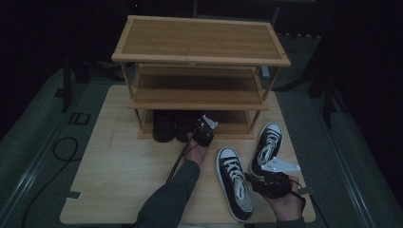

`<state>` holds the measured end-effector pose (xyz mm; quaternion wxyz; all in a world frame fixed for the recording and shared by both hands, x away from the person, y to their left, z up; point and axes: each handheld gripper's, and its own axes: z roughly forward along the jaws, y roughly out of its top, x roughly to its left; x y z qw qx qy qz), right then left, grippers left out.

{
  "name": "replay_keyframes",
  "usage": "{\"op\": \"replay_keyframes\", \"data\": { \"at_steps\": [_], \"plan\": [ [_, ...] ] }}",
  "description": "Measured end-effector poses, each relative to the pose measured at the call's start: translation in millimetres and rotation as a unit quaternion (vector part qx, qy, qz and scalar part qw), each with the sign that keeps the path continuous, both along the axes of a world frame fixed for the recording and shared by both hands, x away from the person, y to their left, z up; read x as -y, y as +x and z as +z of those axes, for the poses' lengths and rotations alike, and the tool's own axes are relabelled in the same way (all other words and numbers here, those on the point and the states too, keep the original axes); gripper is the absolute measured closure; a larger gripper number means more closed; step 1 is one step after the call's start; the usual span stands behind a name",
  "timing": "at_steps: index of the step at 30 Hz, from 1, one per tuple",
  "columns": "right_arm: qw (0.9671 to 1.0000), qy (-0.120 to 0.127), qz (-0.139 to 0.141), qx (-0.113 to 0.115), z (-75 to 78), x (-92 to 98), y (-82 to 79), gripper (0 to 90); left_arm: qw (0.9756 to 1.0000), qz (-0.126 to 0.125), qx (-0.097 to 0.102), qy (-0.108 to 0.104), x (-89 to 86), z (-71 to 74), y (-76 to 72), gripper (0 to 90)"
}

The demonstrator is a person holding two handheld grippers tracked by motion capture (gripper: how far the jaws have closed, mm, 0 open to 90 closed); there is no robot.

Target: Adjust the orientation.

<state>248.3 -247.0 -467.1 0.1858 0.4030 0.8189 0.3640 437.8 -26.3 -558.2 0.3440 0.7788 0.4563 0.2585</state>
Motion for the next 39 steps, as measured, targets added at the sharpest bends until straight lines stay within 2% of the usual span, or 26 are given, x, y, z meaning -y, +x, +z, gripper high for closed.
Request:
{"op": "replay_keyframes", "data": {
  "at_steps": [9, 10, 13, 18, 24, 35, 38, 39],
  "plan": [
    [0.9992, -0.016, 0.024, -0.029, -7.8, -12.0, -8.7, 53.1, 1.0000, 0.000, 0.002, 0.002, 0.5, -0.2, -0.1, 88.3],
    [0.9985, -0.037, 0.018, -0.036, -13.0, -14.5, -7.9, 54.2, 1.0000, 0.000, 0.002, 0.002, 0.6, -0.2, -0.2, 88.3],
    [0.9971, -0.058, 0.009, -0.047, -20.7, -17.7, -5.3, 58.8, 1.0000, 0.000, 0.002, 0.002, 0.6, -0.2, -0.2, 88.3],
    [0.9971, -0.062, 0.000, -0.043, -24.2, -21.9, -4.7, 66.3, 1.0000, 0.001, 0.002, 0.002, 0.7, -0.2, -0.2, 88.3],
    [0.9949, -0.079, -0.004, -0.062, -23.2, -21.7, -5.9, 68.4, 1.0000, 0.001, 0.002, 0.002, 0.8, -0.2, -0.2, 88.3],
    [0.9915, -0.109, -0.009, -0.071, -27.3, -26.9, -1.7, 75.8, 1.0000, 0.001, 0.003, 0.002, 0.9, -0.2, -0.3, 88.4],
    [0.9921, -0.105, -0.018, -0.066, -30.2, -26.4, 3.2, 83.3, 1.0000, 0.001, 0.004, 0.004, 1.2, -0.3, -0.6, 88.4],
    [0.9921, -0.105, -0.018, -0.066, -30.2, -26.4, 3.2, 83.3, 1.0000, 0.001, 0.004, 0.004, 1.2, -0.3, -0.6, 88.4]
  ]
}}
